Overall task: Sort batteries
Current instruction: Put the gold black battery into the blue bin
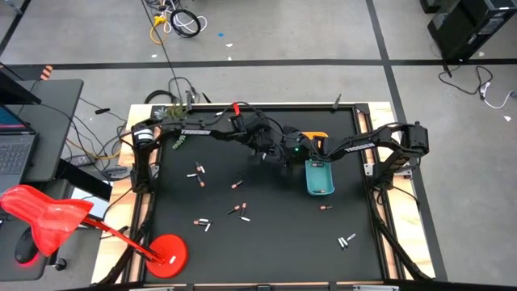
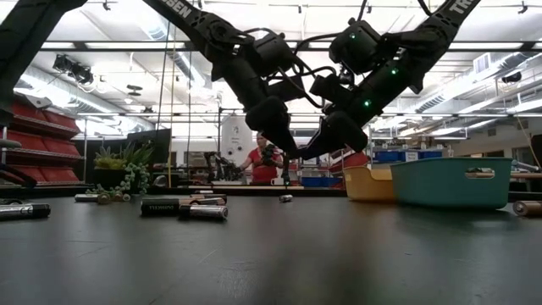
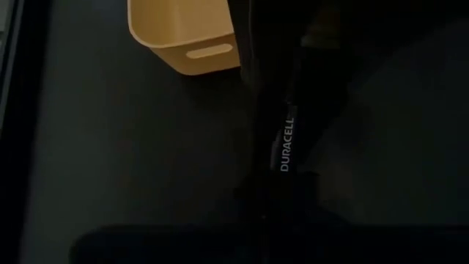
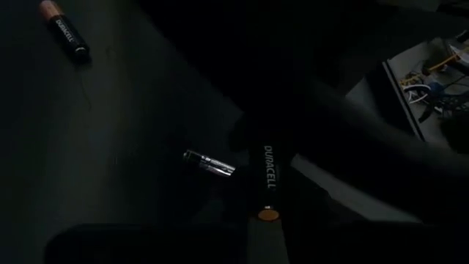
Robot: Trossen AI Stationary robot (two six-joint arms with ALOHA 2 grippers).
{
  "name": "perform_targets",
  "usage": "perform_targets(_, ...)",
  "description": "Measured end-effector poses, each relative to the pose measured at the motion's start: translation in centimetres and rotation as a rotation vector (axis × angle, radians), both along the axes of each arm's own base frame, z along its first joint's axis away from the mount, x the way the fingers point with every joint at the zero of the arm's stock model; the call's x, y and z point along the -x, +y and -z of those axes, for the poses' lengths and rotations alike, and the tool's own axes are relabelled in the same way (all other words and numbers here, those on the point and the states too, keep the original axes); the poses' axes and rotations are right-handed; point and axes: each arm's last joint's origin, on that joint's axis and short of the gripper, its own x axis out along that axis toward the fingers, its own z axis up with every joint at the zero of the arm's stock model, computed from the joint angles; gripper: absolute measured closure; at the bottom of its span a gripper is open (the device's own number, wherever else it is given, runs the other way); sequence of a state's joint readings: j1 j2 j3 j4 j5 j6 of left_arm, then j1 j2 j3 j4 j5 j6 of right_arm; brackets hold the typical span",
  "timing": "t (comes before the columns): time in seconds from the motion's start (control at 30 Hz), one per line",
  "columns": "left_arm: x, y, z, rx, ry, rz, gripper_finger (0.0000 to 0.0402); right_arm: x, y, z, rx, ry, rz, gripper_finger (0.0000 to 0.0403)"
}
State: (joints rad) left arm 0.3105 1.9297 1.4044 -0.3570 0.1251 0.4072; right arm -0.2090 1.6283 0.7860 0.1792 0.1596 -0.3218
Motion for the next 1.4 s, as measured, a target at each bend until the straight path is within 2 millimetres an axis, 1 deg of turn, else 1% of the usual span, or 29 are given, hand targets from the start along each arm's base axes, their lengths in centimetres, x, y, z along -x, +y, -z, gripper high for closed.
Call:
perform_targets(0.1, -0.1, -0.1, -0.1, 0.000, -0.007, -0.042, 0.0365, 0.0, 0.0, 0.0, 0.006, 0.006, 0.010, 0.0354)
perform_targets(0.2, -0.2, 0.0, -0.1, -0.015, -0.014, -0.068, 0.0314, 0.2, 0.2, -0.1, 0.030, 0.029, 0.041, 0.0354)
perform_targets(0.33, -0.3, -0.2, -0.3, -0.071, -0.014, -0.099, 0.0241, 0.2, 0.8, -1.5, 0.044, 0.103, 0.061, 0.0354)
perform_targets(0.43, 0.3, -0.6, -1.3, -0.180, 0.034, -0.151, 0.0208, 0.9, 1.7, -3.1, 0.034, 0.162, 0.059, 0.0354)
perform_targets(0.53, 1.2, -1.2, -3.7, -0.239, 0.003, -0.182, 0.0200, 2.2, 2.8, -4.5, -0.011, 0.219, 0.064, 0.0354)
perform_targets(0.6, 1.9, -1.8, -5.7, -0.247, -0.041, -0.179, 0.0201, 3.6, 3.7, -5.3, -0.047, 0.263, 0.078, 0.0354)
perform_targets(0.7, 3.1, -2.7, -8.3, -0.253, -0.096, -0.171, 0.0207, 5.8, 4.9, -6.4, -0.130, 0.312, 0.146, 0.0354)
perform_targets(0.77, 4.0, -3.2, -9.4, -0.258, -0.132, -0.166, 0.0212, 7.3, 5.7, -6.9, -0.188, 0.348, 0.208, 0.0354)
perform_targets(0.83, 4.8, -3.8, -9.8, -0.259, -0.156, -0.160, 0.0216, 8.5, 6.5, -7.1, -0.229, 0.379, 0.278, 0.0354)
perform_targets(0.9, 5.6, -4.2, -9.4, -0.256, -0.169, -0.156, 0.0219, 9.4, 7.2, -7.1, -0.257, 0.410, 0.343, 0.0354)
perform_targets(0.97, 6.3, -4.6, -8.3, -0.246, -0.170, -0.160, 0.0220, 9.8, 7.8, -6.8, -0.290, 0.432, 0.399, 0.0354)
perform_targets(1.07, 7.4, -4.8, -6.1, -0.237, -0.158, -0.181, 0.0220, 10.0, 8.3, -5.5, -0.362, 0.482, 0.457, 0.0354)
perform_targets(1.13, 8.0, -4.5, -4.9, -0.249, -0.140, -0.231, 0.0220, 9.8, 8.4, -4.4, -0.368, 0.513, 0.494, 0.0345)
perform_targets(1.2, 8.5, -4.2, -3.8, -0.252, -0.103, -0.269, 0.0220, 9.7, 8.4, -3.4, -0.356, 0.557, 0.515, 0.0321)
perform_targets(1.27, 8.9, -3.9, -3.4, -0.245, -0.066, -0.286, 0.0220, 9.5, 8.4, -2.7, -0.342, 0.599, 0.527, 0.0288)
perform_targets(1.4, 9.5, -2.8, -3.2, -0.258, -0.033, -0.347, 0.0220, 9.3, 8.4, -2.3, -0.330, 0.607, 0.550, 0.0229)
